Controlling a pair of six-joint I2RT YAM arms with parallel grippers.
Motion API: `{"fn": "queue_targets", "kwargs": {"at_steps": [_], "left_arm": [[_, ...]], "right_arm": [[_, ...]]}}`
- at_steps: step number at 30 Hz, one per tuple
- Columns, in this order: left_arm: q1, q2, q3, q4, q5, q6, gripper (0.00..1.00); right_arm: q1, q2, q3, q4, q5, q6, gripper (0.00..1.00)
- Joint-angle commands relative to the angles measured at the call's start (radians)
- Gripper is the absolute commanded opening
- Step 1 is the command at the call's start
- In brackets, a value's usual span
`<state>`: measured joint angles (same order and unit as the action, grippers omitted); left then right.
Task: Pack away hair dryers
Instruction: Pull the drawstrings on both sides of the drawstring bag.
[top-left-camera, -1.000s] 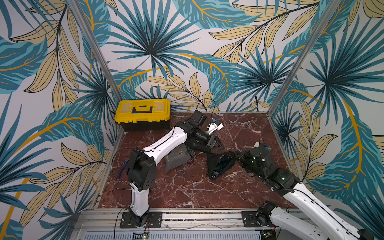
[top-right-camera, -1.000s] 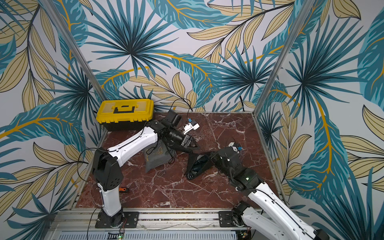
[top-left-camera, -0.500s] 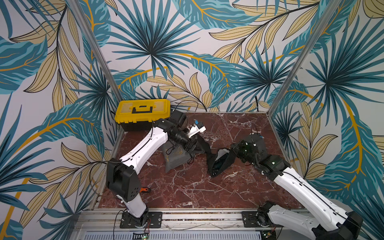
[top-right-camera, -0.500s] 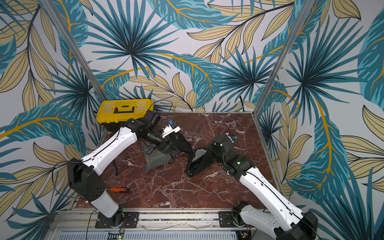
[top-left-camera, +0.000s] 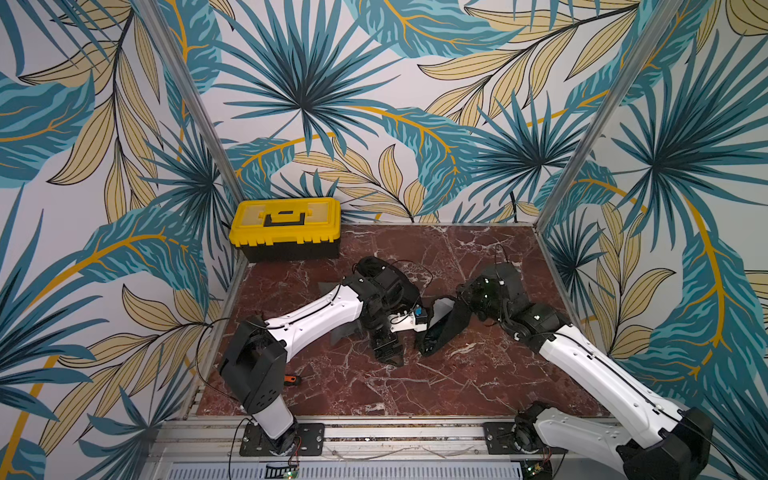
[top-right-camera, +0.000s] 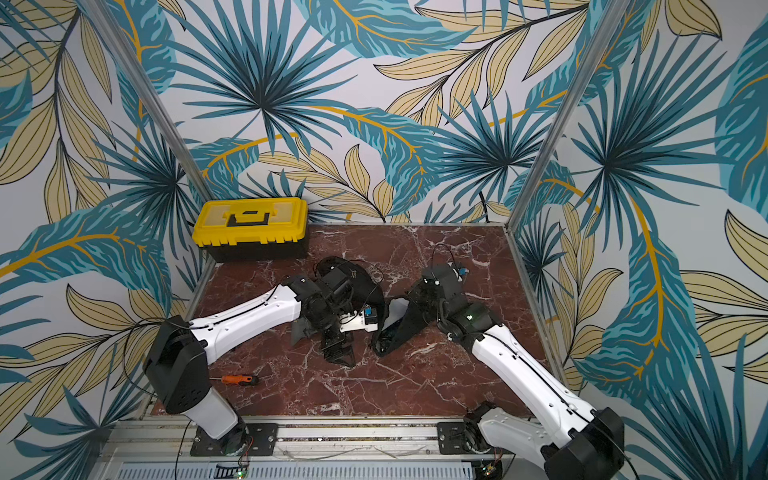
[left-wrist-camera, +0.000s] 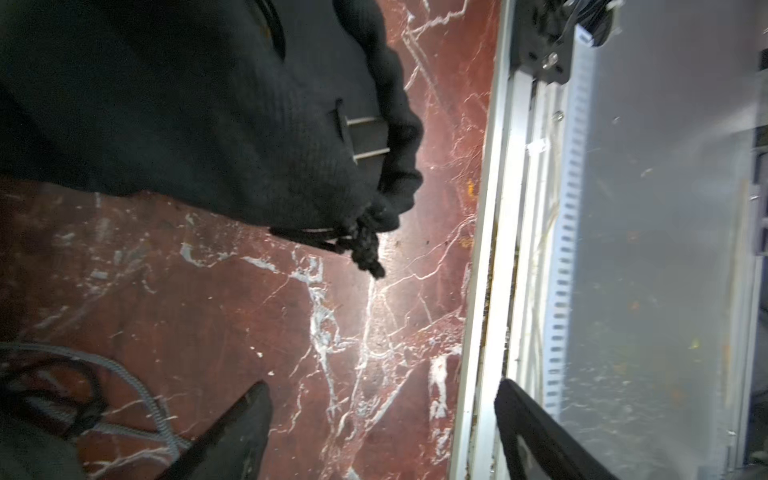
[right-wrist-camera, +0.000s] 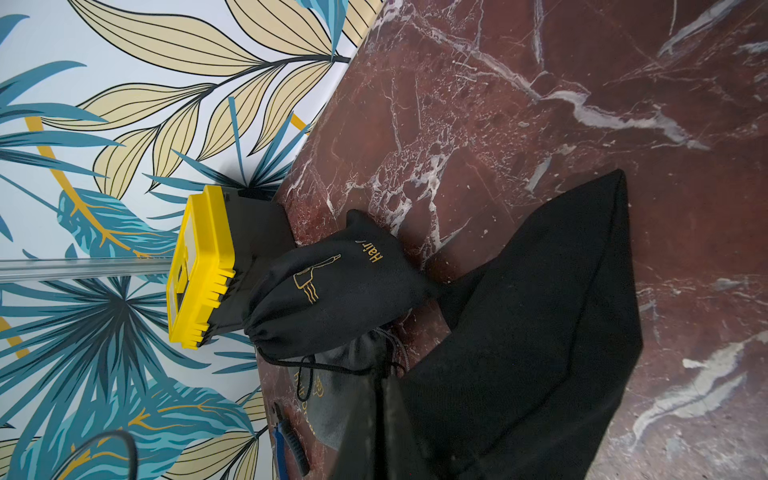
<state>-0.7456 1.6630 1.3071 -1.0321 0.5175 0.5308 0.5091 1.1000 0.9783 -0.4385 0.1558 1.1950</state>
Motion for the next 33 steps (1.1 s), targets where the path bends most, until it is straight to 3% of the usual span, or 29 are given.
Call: {"fn": "queue_targets", "kwargs": {"at_steps": [1, 11, 18, 21, 23, 26, 33], "left_arm": [[-0.009, 0.004, -0.035, 0.133, -0.068, -0.045, 0.88], [-0.027, 0.015, -0.032, 0.246, -0.01, -0.093, 0.86], [-0.072, 0.039, -0.035, 0.272, -0.041, -0.086, 0.65], [-0.077, 0.046, -0.037, 0.282, -0.034, -0.095, 0.47], [-0.081, 0.05, -0.036, 0.292, -0.047, -0.099, 0.43], [-0.083, 0.056, -0.035, 0.299, -0.063, -0.103, 0.3], [-0.085, 0.057, -0.036, 0.299, -0.081, -0.101, 0.17]], "right_arm": [[-0.011, 0.002, 0.016, 0.03, -0.007, -0.02, 0.0], [-0.036, 0.018, 0.019, 0.048, -0.04, -0.029, 0.0], [-0.042, 0.024, 0.014, 0.058, -0.054, -0.029, 0.0], [-0.045, 0.017, 0.012, 0.055, -0.056, -0.029, 0.0], [-0.047, 0.013, 0.013, 0.052, -0.057, -0.031, 0.0], [-0.051, 0.005, 0.016, 0.048, -0.055, -0.034, 0.0], [-0.058, -0.007, 0.011, 0.043, -0.058, -0.035, 0.0]]}}
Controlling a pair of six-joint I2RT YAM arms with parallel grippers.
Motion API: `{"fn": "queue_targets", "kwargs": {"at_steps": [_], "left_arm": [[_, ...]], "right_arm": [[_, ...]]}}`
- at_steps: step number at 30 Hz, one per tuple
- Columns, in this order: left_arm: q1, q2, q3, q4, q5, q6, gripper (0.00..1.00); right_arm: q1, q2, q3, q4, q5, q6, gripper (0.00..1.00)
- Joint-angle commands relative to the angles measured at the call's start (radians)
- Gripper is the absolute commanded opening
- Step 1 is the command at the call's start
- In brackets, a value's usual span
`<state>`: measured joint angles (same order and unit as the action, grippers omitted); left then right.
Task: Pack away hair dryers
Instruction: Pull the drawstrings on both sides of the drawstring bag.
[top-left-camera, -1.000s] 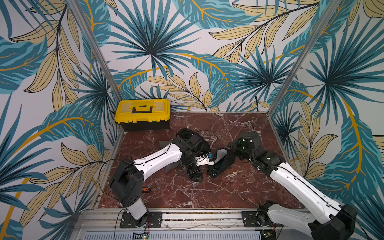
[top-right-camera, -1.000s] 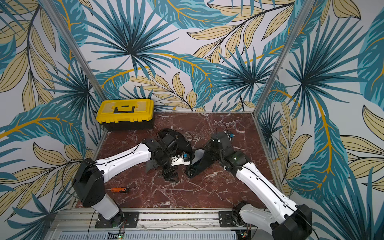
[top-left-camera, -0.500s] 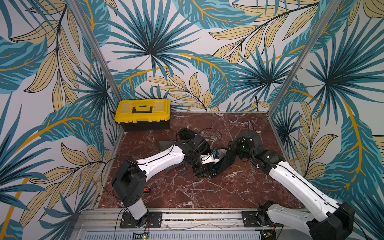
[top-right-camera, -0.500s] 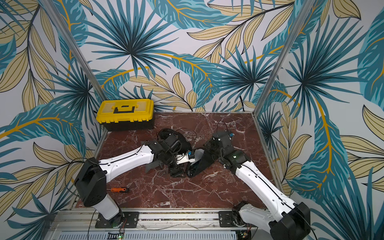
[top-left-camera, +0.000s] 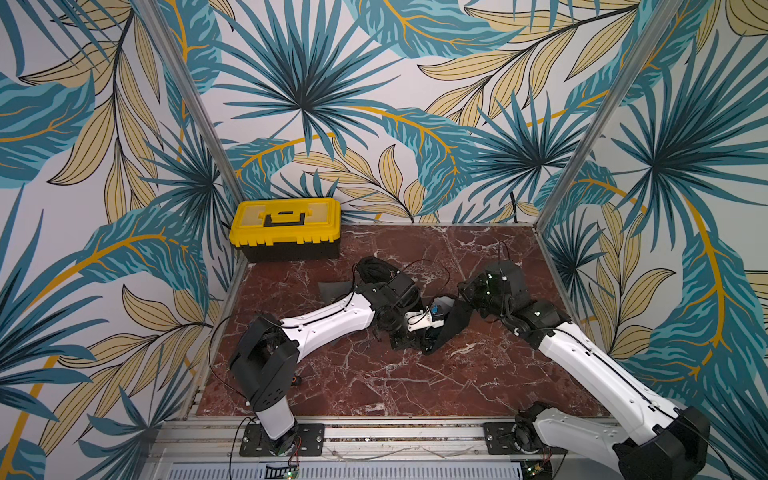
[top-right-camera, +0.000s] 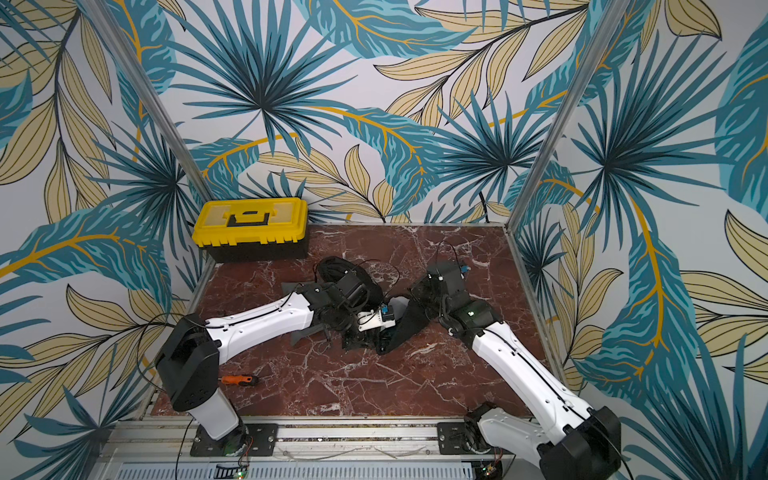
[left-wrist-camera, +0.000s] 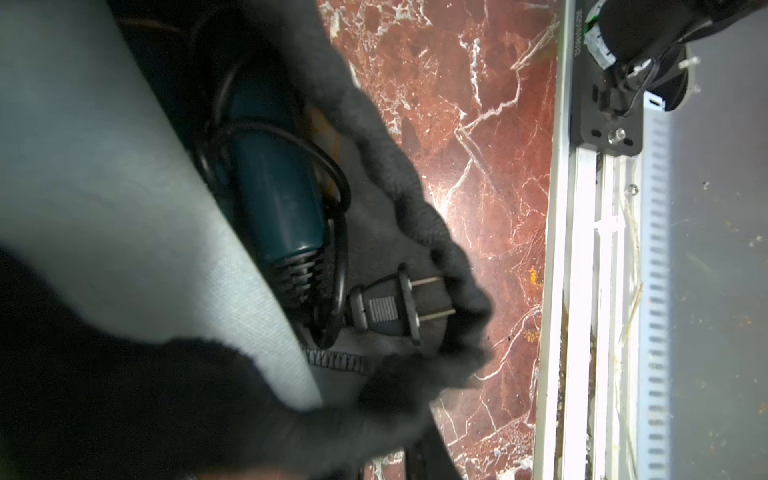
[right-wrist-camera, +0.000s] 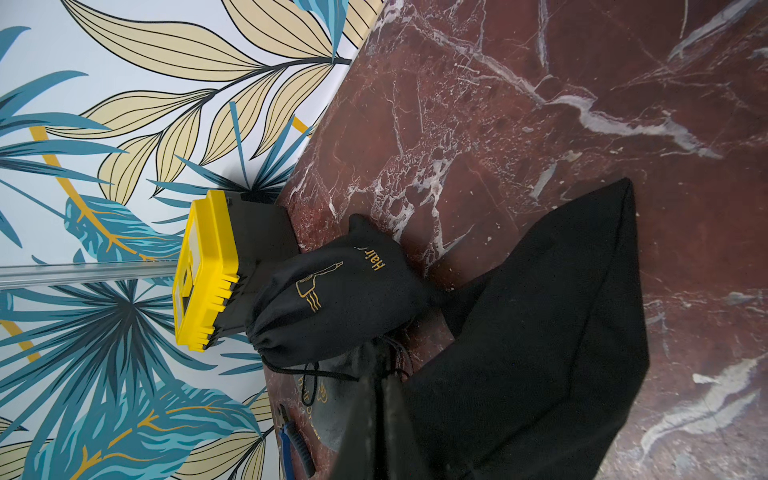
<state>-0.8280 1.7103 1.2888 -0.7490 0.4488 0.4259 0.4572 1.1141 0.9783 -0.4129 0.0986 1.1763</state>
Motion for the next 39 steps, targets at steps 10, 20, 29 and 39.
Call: {"fn": "queue_targets", "kwargs": {"at_steps": [10, 20, 29, 39], "left_arm": [[-0.002, -0.024, -0.054, 0.005, -0.039, 0.041, 0.0], [-0.001, -0.066, -0.044, -0.039, -0.11, 0.085, 0.0], [0.096, -0.148, 0.137, -0.22, -0.147, 0.163, 0.0], [0.19, -0.177, 0.281, -0.299, -0.146, 0.215, 0.0]], "right_arm": [[-0.019, -0.022, 0.011, 0.02, -0.013, -0.021, 0.0], [-0.03, -0.019, 0.02, 0.022, -0.024, -0.03, 0.0], [-0.074, -0.049, 0.033, -0.035, 0.001, -0.074, 0.0], [-0.219, -0.16, 0.013, -0.142, 0.002, -0.145, 0.0]]}}
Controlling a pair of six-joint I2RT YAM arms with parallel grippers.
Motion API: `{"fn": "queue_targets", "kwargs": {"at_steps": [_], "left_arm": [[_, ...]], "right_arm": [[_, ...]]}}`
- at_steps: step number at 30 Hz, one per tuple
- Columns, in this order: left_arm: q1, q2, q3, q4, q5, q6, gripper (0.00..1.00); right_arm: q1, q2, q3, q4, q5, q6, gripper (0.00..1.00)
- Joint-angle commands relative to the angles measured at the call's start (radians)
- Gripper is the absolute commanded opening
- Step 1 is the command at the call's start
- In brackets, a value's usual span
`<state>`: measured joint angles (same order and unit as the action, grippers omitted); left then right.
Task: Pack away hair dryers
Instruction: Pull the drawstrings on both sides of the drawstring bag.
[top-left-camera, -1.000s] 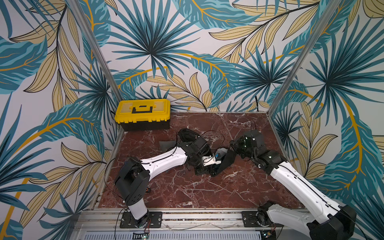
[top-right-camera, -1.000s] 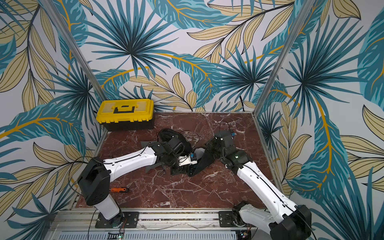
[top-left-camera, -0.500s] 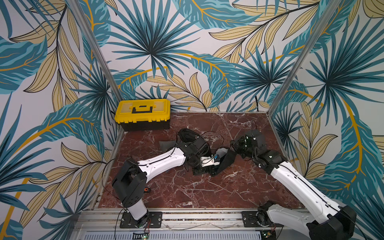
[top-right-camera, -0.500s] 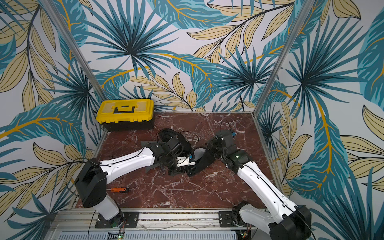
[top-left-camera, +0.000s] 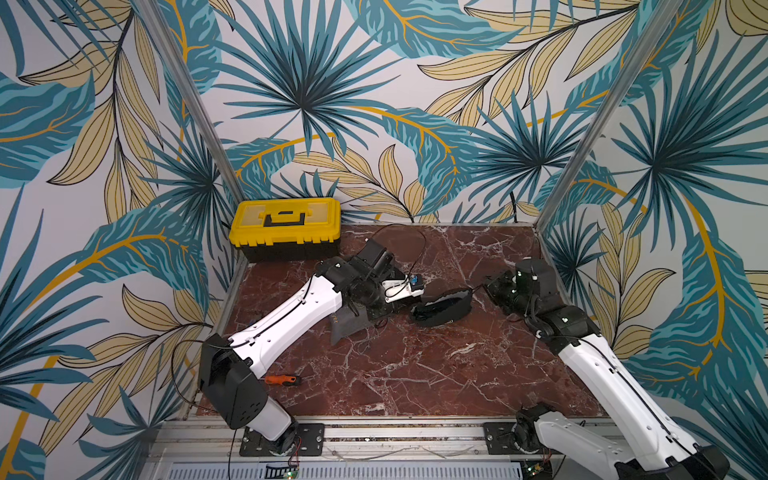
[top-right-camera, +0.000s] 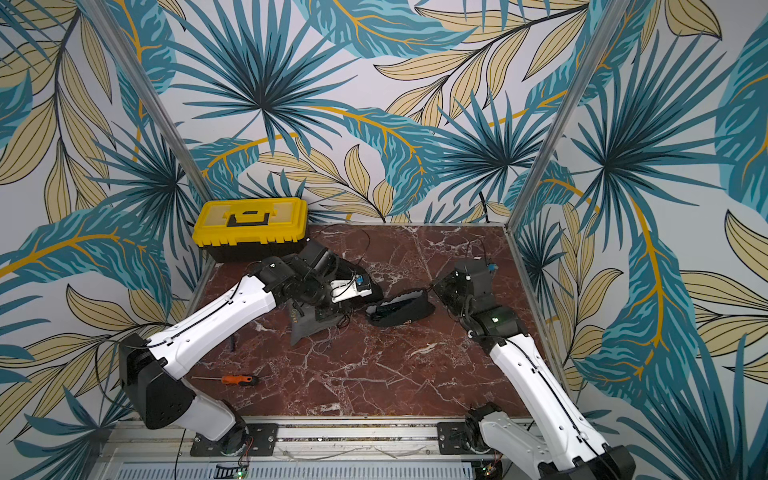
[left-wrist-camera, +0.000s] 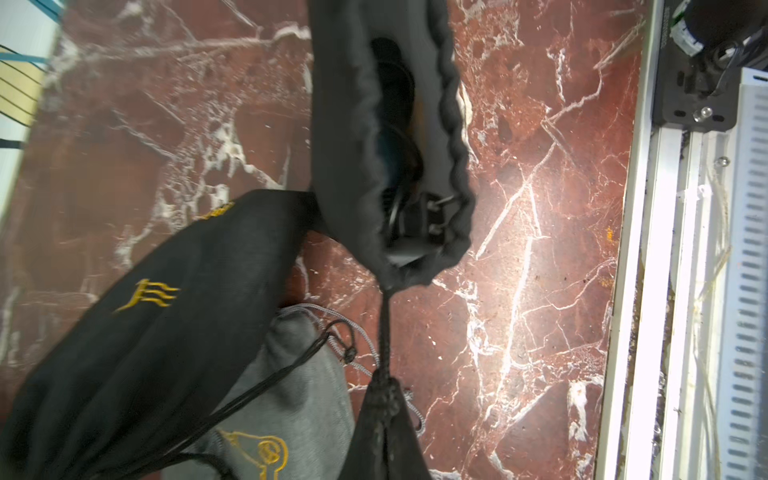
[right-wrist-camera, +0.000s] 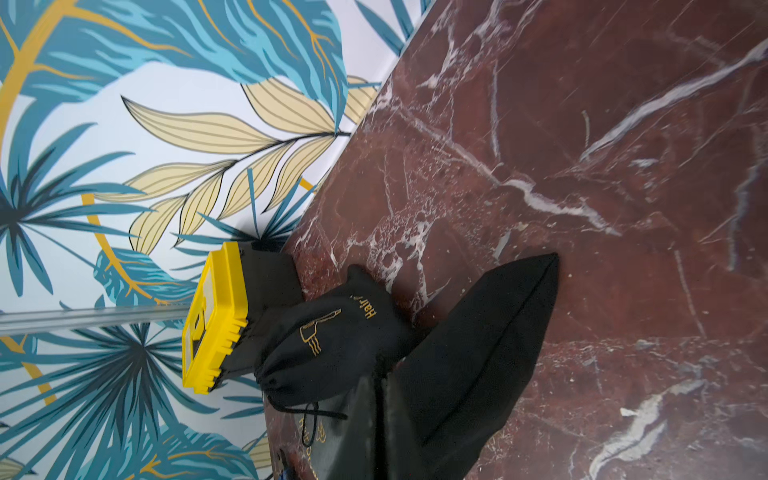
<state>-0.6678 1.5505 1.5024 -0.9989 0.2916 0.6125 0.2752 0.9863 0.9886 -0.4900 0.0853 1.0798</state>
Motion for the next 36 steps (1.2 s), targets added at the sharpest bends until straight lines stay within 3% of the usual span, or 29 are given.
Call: {"fn": "queue_targets", "kwargs": {"at_steps": [1, 14, 24, 36], "left_arm": [[0.042, -0.017, 0.08, -0.054, 0.021, 0.03, 0.0], [0.237, -0.018, 0.197, -0.1, 0.182, 0.026, 0.0], [0.38, 0.02, 0.315, -0.154, 0.293, 0.002, 0.0], [0.51, 0.042, 0.353, -0.185, 0.358, 0.009, 0.0]], "right_arm": [[-0.055, -0.046, 0.001, -0.078, 0.012, -0.056, 0.0], [-0.393, -0.169, 0.055, -0.285, -0.147, -0.198, 0.0], [-0.593, -0.177, 0.048, -0.302, -0.306, -0.24, 0.0], [-0.827, -0.189, 0.039, -0.321, -0.503, -0.283, 0.0]]}}
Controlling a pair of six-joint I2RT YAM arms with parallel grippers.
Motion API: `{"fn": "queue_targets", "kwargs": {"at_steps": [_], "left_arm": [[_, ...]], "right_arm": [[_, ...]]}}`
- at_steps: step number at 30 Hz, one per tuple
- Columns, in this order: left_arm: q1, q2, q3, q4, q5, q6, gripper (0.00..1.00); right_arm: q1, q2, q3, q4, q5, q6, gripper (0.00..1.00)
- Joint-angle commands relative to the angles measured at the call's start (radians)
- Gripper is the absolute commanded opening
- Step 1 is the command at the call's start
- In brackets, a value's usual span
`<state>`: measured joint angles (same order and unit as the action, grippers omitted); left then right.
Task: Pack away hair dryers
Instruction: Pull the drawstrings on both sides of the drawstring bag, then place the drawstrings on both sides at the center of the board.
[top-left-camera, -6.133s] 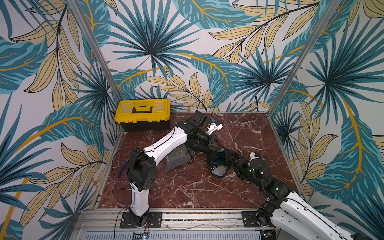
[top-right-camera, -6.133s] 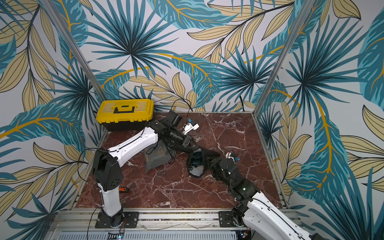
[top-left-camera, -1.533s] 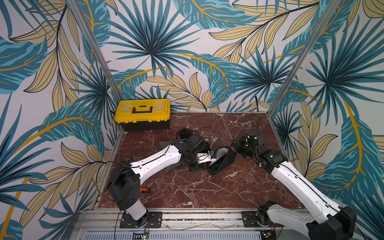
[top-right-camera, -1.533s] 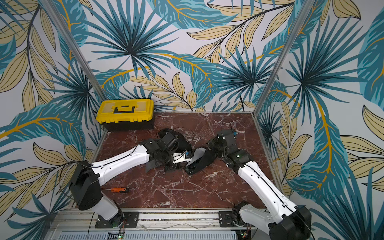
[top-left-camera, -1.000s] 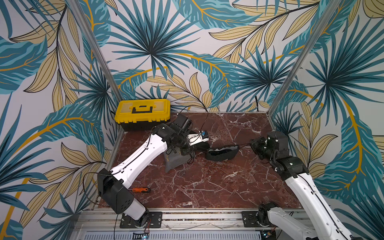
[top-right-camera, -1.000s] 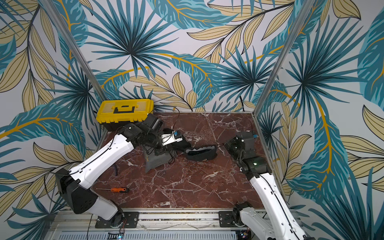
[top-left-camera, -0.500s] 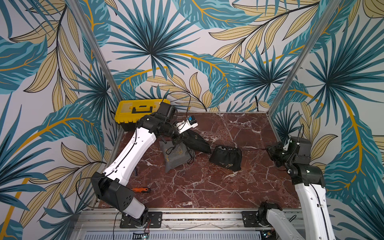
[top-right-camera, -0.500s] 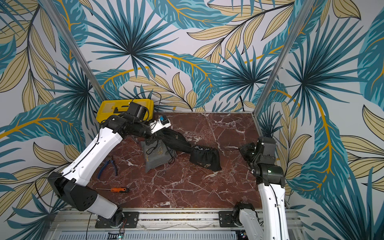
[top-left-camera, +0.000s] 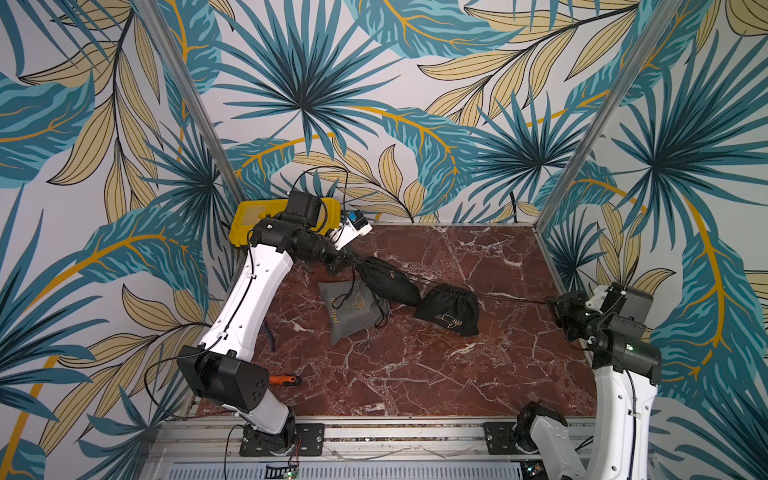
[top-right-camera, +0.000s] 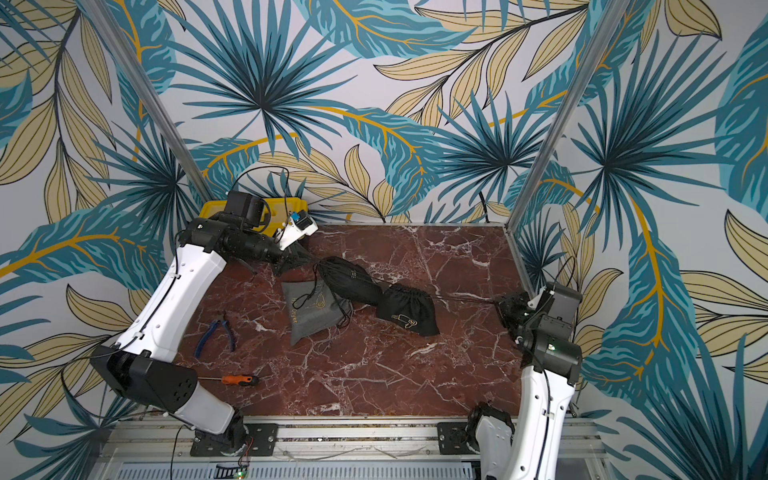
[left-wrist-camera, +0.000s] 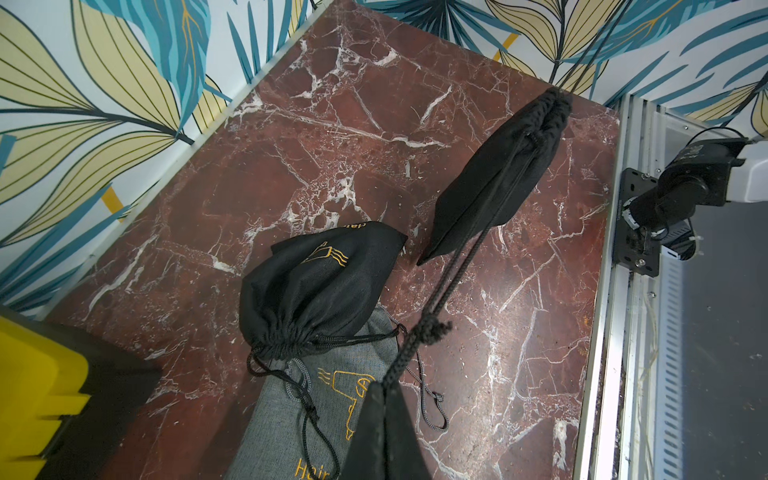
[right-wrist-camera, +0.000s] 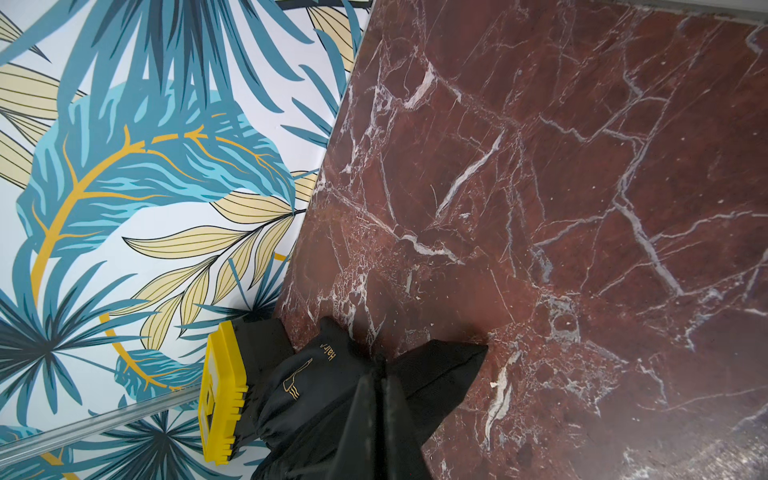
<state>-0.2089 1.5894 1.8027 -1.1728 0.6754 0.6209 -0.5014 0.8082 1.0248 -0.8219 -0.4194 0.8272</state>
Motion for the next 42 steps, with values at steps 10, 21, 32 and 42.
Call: {"fn": "queue_targets", "kwargs": {"at_steps": [10, 21, 32, 42], "left_arm": [[0.068, 0.041, 0.097, -0.011, -0.035, 0.0, 0.0], [0.166, 0.071, 0.109, -0.048, 0.033, 0.016, 0.0], [0.215, 0.11, 0.163, -0.058, 0.166, -0.053, 0.0], [-0.032, 0.297, 0.546, -0.058, 0.132, -0.179, 0.0]], "right_arm": [[-0.119, 0.006, 0.035, -0.023, -0.059, -0.083, 0.0], [-0.243, 0.046, 0.028, -0.033, -0.197, -0.126, 0.0], [-0.279, 0.056, 0.011, -0.002, -0.275, -0.12, 0.0], [-0.188, 0.052, 0.036, 0.025, -0.339, -0.096, 0.0]]}}
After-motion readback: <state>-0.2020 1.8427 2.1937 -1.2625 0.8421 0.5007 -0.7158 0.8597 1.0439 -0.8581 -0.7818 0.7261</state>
